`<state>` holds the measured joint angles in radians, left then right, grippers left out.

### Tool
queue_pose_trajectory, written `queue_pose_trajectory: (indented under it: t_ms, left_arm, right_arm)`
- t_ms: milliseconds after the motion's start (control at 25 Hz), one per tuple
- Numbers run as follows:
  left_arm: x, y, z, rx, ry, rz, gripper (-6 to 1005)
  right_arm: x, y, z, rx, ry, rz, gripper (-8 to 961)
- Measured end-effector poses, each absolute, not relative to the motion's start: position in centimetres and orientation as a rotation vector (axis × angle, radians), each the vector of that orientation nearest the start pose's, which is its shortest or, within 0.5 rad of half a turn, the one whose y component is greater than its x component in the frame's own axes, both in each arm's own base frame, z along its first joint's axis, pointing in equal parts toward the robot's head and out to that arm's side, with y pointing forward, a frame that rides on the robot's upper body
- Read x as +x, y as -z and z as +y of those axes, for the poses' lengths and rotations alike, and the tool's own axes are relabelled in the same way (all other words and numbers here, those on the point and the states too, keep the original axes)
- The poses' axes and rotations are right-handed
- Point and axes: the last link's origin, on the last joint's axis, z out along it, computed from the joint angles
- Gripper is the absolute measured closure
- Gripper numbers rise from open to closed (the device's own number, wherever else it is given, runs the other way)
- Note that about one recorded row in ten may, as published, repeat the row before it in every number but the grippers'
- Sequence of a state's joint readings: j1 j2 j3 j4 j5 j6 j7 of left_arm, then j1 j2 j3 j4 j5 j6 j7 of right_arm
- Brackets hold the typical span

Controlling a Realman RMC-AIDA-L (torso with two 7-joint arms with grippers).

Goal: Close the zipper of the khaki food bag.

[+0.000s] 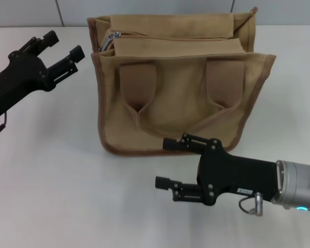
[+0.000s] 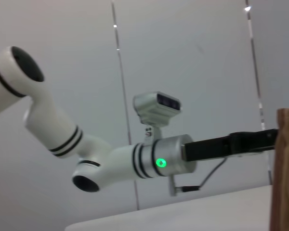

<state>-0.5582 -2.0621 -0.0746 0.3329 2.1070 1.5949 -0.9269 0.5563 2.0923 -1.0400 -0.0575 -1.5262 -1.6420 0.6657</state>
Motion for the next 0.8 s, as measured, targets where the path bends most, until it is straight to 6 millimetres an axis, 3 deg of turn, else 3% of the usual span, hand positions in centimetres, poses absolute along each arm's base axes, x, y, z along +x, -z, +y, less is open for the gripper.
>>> queue_pose_trajectory:
  t_ms: [240, 600, 800]
  left_arm:
    - [-27.9, -2.2, 32.5, -2.364, 1.009, -0.416, 171]
    - [-26.2, -1.6, 34.3, -2.374, 1.006, -0.362, 170]
    - [-25.5, -2.1, 35.3, -2.295, 1.06, -0.364, 171]
  right_arm:
    - [23.7, 8.6, 26.0, -2.737, -1.146, 0.253, 215]
    - [23.6, 8.7, 26.0, -2.728, -1.153, 0.273, 218]
    - [23.8, 8.7, 25.8, -2.718, -1.156, 0.294, 220]
